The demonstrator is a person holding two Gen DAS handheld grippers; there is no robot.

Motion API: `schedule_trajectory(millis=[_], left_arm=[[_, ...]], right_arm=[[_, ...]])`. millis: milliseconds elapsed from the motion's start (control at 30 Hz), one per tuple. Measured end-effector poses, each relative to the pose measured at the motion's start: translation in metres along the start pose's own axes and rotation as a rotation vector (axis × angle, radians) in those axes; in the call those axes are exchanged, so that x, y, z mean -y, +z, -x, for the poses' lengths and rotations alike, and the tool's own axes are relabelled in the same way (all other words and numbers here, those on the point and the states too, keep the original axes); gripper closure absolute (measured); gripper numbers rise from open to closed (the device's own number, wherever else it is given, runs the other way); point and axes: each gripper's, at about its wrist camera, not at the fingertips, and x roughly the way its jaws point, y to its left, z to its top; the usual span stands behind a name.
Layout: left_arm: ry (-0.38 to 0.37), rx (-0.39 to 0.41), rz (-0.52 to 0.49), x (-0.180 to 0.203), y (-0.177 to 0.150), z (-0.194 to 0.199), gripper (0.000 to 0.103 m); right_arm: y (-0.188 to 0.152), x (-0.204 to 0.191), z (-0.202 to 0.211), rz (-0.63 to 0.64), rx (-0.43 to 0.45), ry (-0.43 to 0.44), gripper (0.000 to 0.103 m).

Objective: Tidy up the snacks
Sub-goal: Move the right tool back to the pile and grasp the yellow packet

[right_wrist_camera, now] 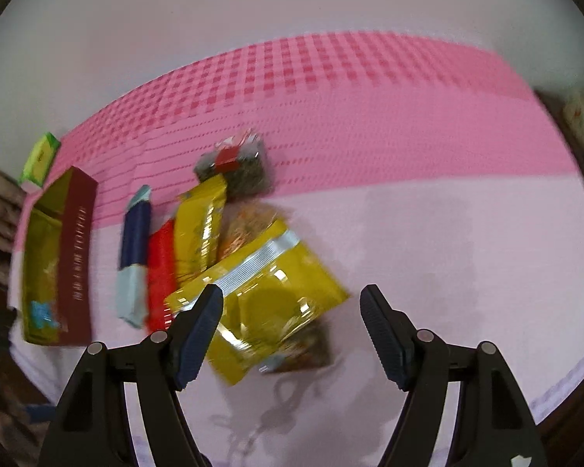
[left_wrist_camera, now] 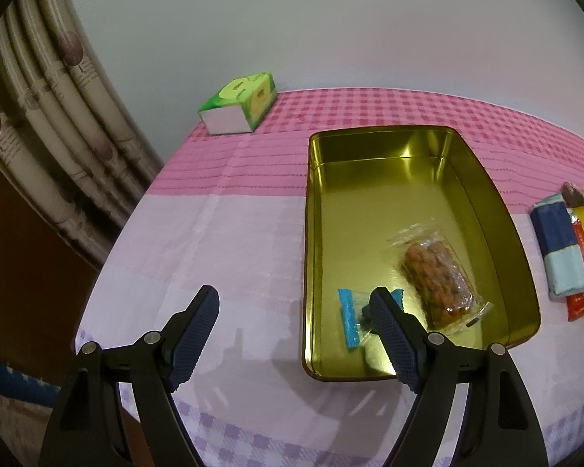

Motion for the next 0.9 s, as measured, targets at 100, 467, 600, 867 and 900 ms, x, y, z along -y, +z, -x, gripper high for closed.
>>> schedule_trajectory(millis=[100,467,600,867,900], left_arm=[[0.0,0.005,0.009,0.0,0.0,0.0,0.023],[-0.004,0.008,0.044,-0.01,0.0,0.002,0.023],[-0.002,0.009,0.041,-0.009,0.0,0.003,0.023],[-0.06,0.018,0.019,0.012,0.0,0.012,0.023],[-0.066,0.026,0.007,0.018,0.001,0.014,0.023]], right_arm=[[0.002,-0.002,-0.008,-0.059,-0.045,0.034,0.033],[0.018,-0.033,-0.036,-0.021,-0.073,-0.045,0.035],[0.027,-0.04,-0.044,0.06,-0.06,-0.085,0.036],[0.031,-0.037,-0.042,0.166,-0.026,-0.112,0.029],[0.03,-0.037,-0.041,0.168,-0.022,-0.13,0.025]])
